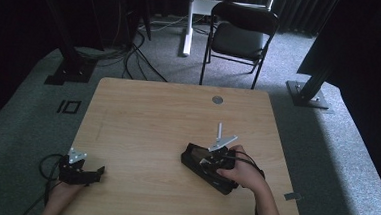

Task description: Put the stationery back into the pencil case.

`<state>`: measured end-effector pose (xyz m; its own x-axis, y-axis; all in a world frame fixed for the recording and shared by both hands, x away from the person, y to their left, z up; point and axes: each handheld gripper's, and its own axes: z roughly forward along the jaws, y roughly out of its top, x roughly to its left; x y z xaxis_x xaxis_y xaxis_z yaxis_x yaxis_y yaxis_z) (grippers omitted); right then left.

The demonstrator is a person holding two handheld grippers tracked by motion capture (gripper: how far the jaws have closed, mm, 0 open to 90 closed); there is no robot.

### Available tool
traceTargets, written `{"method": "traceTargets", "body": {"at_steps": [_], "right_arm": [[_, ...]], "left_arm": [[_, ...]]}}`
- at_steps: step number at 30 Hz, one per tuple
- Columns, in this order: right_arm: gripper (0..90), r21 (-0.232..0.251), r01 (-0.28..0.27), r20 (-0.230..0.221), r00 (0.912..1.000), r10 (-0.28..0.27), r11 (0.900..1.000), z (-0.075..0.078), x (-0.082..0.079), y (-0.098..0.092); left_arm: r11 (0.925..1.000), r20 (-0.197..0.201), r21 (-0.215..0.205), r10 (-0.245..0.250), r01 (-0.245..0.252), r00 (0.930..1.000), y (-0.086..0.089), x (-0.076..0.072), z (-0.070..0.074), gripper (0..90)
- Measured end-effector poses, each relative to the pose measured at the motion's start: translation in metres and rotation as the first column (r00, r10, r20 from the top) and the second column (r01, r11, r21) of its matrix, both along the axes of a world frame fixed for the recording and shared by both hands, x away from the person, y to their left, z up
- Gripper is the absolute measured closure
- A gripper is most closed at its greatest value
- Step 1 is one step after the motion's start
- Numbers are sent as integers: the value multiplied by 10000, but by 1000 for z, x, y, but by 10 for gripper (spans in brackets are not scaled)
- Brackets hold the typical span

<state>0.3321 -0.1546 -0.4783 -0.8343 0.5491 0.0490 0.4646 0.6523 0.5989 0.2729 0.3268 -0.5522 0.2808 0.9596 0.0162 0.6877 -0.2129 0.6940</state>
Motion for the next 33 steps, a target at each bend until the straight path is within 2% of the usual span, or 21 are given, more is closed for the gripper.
{"method": "traceTargets", "body": {"at_steps": [15, 17, 21, 26, 33], "right_arm": [[678, -731, 64, -427, 9990, -95, 9973, -14, 11, 11], [656, -772, 77, -463, 9989, -114, 9970, -15, 12, 11], [637, -693, 34, -382, 9993, -61, 9976, -11, 10, 11], [623, -377, 18, -208, 9998, -26, 9993, -1, 8, 7], [616, 583, -12, 144, 9999, 3, 9983, 19, 2, -2]], "left_arm": [[10000, -2, 0, 1, -1, 10000, 0, 0, 0, 14], [10000, -1, 0, 0, 0, 10000, 0, 0, 0, 14], [10000, -2, -2, -2, 2, 10000, 0, 0, 0, 14], [10000, -3, 0, 0, 0, 10000, 0, 0, 0, 14], [10000, 6, -13, 12, -12, 10000, 0, 0, 0, 14]]}}
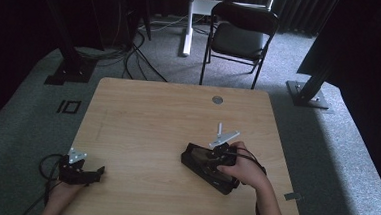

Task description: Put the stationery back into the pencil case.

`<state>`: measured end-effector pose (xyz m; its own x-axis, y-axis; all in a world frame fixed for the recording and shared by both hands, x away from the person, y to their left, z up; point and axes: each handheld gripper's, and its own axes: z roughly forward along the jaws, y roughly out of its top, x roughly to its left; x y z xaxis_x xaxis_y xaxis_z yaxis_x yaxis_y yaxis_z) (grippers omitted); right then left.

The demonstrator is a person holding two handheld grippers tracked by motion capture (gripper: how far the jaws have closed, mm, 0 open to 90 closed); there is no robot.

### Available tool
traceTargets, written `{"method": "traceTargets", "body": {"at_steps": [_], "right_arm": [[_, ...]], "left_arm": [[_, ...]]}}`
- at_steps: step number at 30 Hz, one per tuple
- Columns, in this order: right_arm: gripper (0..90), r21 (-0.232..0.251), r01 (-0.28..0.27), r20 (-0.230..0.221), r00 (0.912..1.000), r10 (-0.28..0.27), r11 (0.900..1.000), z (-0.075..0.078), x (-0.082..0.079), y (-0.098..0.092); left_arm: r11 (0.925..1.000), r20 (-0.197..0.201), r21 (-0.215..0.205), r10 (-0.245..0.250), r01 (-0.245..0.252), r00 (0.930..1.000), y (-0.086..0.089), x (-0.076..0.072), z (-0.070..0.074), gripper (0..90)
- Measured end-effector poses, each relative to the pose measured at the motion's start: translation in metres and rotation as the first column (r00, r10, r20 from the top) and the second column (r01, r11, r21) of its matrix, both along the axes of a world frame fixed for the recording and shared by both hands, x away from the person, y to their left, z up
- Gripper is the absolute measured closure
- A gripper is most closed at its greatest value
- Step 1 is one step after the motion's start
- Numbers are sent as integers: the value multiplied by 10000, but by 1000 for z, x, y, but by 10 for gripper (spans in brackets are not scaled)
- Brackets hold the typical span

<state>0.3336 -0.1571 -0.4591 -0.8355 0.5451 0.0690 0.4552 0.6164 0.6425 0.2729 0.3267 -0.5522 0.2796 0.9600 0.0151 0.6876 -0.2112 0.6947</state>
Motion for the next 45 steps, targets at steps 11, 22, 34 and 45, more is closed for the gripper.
{"method": "traceTargets", "body": {"at_steps": [11, 22, 34, 45], "right_arm": [[575, 1478, 538, 786, 9947, -660, 9876, 20, 2, -16], [509, 2627, 3188, 1209, 9255, -3589, 9107, 13, 31, -42], [457, 2258, 3993, 905, 8996, -4272, 8886, -5, 55, -51], [355, 1884, 4279, 717, 8917, -4469, 8840, -18, 73, -45]], "left_arm": [[10000, 9, -8, 5, -5, 10000, 0, 0, 0, 14], [10000, -6, 14, -14, 14, 10000, 0, 0, 0, 14], [10000, -8, 13, -12, 12, 10000, 0, 0, 0, 14], [10000, -8, 13, -11, 11, 10000, 0, 0, 0, 14]]}}
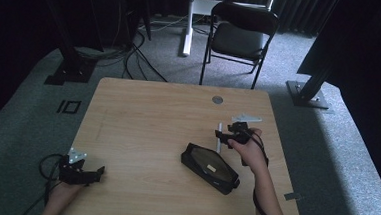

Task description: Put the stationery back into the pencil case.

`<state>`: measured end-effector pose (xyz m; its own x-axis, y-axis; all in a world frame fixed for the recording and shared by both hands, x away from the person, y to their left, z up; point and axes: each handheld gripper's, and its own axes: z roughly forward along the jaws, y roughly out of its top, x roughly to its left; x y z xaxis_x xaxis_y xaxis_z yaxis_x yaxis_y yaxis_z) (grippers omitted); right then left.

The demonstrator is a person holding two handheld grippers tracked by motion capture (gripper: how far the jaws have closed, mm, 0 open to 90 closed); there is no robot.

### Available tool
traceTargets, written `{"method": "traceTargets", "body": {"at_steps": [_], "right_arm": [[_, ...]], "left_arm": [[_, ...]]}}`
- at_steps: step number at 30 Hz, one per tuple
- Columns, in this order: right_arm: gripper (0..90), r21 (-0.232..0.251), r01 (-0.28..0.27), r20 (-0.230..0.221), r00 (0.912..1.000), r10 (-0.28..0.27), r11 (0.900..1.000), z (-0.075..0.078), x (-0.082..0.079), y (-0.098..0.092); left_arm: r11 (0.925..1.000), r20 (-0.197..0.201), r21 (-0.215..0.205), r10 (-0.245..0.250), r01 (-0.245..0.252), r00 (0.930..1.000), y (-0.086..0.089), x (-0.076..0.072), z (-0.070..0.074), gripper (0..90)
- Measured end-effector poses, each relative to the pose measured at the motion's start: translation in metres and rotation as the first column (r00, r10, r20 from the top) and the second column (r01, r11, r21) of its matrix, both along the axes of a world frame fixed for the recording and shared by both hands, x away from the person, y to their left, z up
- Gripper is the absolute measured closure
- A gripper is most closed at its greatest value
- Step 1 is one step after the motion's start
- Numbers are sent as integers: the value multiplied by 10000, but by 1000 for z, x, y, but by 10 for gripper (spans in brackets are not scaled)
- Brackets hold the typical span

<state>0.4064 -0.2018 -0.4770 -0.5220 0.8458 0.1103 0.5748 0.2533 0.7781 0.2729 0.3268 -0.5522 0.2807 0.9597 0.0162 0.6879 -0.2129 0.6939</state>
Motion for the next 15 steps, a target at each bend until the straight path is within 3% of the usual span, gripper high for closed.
{"method": "traceTargets", "body": {"at_steps": [3, 6, 10, 15], "right_arm": [[319, 76, 407, 52, 9992, -407, 9991, -8, 8, -1], [306, 80, 312, -107, 9995, -311, 9995, -14, 13, -1], [307, -199, 224, -697, 9973, -237, 9996, -26, 20, 2], [308, -657, 152, -1105, 9936, -225, 9977, -35, 26, 5]], "left_arm": [[10000, -1, -1, -2, 2, 10000, 0, 0, 0, 14], [10000, -1, -3, 1, -1, 10000, 0, 0, 0, 14], [10000, -1, -1, -1, 1, 10000, 0, 0, 0, 14], [10000, 2, -4, 1, -1, 10000, 0, 0, 0, 14]]}}
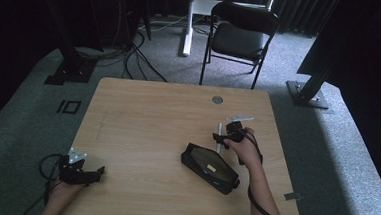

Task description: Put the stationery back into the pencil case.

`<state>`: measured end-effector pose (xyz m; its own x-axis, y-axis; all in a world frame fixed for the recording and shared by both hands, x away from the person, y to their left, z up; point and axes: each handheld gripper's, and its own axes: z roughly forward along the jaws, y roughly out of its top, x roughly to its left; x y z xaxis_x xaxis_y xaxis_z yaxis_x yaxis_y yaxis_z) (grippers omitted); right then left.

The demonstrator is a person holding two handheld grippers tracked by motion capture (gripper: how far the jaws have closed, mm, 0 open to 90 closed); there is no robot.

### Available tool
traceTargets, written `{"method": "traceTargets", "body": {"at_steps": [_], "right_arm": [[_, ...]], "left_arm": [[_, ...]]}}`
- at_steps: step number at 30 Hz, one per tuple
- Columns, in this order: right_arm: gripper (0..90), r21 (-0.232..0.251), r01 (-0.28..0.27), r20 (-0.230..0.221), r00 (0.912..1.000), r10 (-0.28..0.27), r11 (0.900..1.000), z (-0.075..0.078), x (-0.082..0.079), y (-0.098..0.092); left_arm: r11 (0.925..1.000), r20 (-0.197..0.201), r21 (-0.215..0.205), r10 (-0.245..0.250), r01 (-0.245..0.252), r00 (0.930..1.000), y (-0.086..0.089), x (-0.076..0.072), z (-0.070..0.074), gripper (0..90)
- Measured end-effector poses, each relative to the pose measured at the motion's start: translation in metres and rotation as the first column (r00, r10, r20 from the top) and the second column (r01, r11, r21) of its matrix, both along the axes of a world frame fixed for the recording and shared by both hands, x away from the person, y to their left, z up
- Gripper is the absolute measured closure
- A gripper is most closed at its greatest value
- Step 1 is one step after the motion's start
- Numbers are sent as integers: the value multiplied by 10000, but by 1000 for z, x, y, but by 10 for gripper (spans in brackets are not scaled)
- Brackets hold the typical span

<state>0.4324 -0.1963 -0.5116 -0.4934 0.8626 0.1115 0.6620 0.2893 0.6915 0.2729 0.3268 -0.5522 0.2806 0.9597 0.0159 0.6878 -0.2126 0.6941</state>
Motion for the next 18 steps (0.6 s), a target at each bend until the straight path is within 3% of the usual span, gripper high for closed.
{"method": "traceTargets", "body": {"at_steps": [14, 18], "right_arm": [[342, -616, 449, -314, 9984, -469, 9971, -10, 11, 4], [389, -774, 512, -385, 9978, -543, 9957, -12, 12, 4]], "left_arm": [[10000, -3, 2, -1, 1, 10000, 0, 0, 0, 14], [10000, -2, 2, -3, 3, 10000, 0, 0, 0, 14]]}}
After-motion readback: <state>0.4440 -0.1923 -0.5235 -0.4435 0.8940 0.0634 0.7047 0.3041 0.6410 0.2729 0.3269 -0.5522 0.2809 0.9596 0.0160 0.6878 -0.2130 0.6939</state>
